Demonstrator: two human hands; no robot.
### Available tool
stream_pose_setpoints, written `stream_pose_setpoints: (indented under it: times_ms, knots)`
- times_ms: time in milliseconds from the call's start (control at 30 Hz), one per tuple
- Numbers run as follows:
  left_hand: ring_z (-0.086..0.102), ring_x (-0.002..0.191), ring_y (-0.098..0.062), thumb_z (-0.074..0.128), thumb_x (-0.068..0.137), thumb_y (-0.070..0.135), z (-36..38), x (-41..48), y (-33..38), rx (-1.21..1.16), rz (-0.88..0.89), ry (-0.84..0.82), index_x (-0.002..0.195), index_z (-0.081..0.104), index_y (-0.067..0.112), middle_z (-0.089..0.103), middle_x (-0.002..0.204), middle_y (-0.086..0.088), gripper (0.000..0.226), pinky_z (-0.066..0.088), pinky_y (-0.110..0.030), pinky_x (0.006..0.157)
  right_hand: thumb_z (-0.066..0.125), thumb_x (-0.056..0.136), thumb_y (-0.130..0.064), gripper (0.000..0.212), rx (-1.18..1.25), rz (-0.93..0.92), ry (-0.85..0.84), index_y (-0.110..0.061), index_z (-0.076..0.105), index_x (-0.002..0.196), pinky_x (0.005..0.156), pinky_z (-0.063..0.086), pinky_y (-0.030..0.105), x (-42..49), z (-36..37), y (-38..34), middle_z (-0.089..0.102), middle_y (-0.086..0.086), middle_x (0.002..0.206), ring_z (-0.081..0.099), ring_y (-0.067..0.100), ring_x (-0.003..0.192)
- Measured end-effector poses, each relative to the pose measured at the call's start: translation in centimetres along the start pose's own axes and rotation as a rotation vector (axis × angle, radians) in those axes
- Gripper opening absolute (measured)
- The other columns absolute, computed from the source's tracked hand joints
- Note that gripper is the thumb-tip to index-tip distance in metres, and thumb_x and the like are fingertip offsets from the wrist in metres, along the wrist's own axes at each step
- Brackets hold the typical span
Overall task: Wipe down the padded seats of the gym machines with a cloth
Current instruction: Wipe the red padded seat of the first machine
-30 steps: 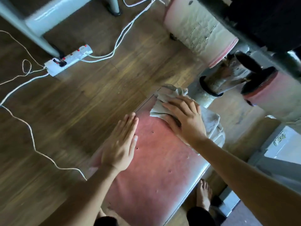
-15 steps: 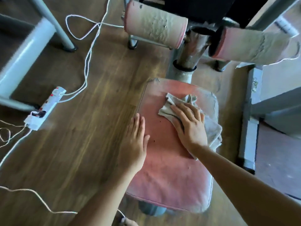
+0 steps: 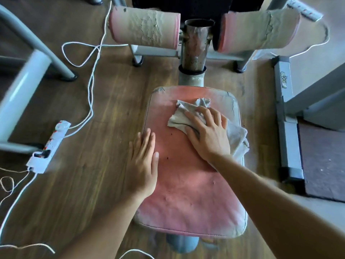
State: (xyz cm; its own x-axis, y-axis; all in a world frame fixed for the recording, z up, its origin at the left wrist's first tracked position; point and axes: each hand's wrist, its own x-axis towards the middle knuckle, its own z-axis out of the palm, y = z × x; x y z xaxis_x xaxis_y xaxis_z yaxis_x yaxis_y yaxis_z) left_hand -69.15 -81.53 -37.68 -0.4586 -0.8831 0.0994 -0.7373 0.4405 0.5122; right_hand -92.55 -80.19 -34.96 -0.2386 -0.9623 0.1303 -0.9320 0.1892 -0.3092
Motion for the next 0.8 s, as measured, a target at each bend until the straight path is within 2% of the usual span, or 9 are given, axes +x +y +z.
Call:
stream_pose_setpoints:
  times_ms: [167,300,533,633,700,800]
  knots:
    - [0.017,0.155,-0.024,0.031,0.104,0.024,0.5,0.1,-0.7,-0.052,0.02,0.04,0.156,0.033,0.01,0.026,0.165,-0.002,0.053,0.024,-0.058,0.121,0.043,0.101,-0.052,0.044,-0.023,0.177,-0.012,-0.046,0.042,0.145,0.109,0.029,0.046,-3.3,0.0,-1.5,0.039,-0.007,0.149,0.032,0.028,0.137]
    - [0.02,0.154,-0.027,0.033,0.104,0.025,0.7,0.2,-1.2,-0.051,0.052,0.057,0.155,0.035,0.01,0.029,0.164,-0.004,0.053,0.021,-0.051,0.123,0.039,0.103,-0.055,0.044,-0.056,0.246,-0.03,-0.048,0.04,0.146,0.108,0.029,0.044,-7.4,-0.4,-3.0,0.038,-0.009,0.149,0.032,0.027,0.136]
    - [0.008,0.155,-0.028,0.031,0.101,0.029,0.4,0.4,-1.6,-0.175,0.058,0.016,0.156,0.032,0.01,0.023,0.165,-0.006,0.058,0.003,-0.037,0.125,0.04,0.102,-0.052,0.046,-0.061,0.436,0.046,-0.046,0.04,0.148,0.112,0.027,0.044,-12.1,0.2,-7.8,0.04,-0.009,0.149,0.032,0.025,0.136]
    - [0.011,0.154,-0.037,0.038,0.099,0.027,0.0,0.5,-1.6,-0.14,0.092,-0.027,0.155,0.033,0.006,0.024,0.164,-0.011,0.06,0.008,-0.044,0.123,0.041,0.103,-0.048,0.045,-0.017,0.484,0.088,-0.045,0.042,0.148,0.11,0.028,0.041,-14.0,0.8,-10.3,0.042,-0.011,0.15,0.033,0.021,0.134]
    - [0.011,0.153,-0.041,0.033,0.098,0.033,-0.1,0.5,-1.6,-0.138,0.078,-0.046,0.155,0.033,0.005,0.023,0.165,-0.012,0.063,0.011,-0.05,0.122,0.044,0.101,-0.044,0.046,0.058,0.492,0.124,-0.042,0.047,0.147,0.111,0.033,0.04,-14.6,0.9,-11.0,0.046,-0.011,0.151,0.038,0.019,0.133]
    - [0.009,0.154,-0.041,0.034,0.099,0.032,0.0,0.6,-1.5,-0.161,0.101,-0.036,0.154,0.033,0.004,0.022,0.165,-0.012,0.062,0.009,-0.051,0.123,0.049,0.098,-0.044,0.046,0.104,0.398,0.101,-0.04,0.051,0.144,0.116,0.036,0.042,-15.1,-0.6,-9.5,0.048,-0.014,0.152,0.041,0.014,0.14]
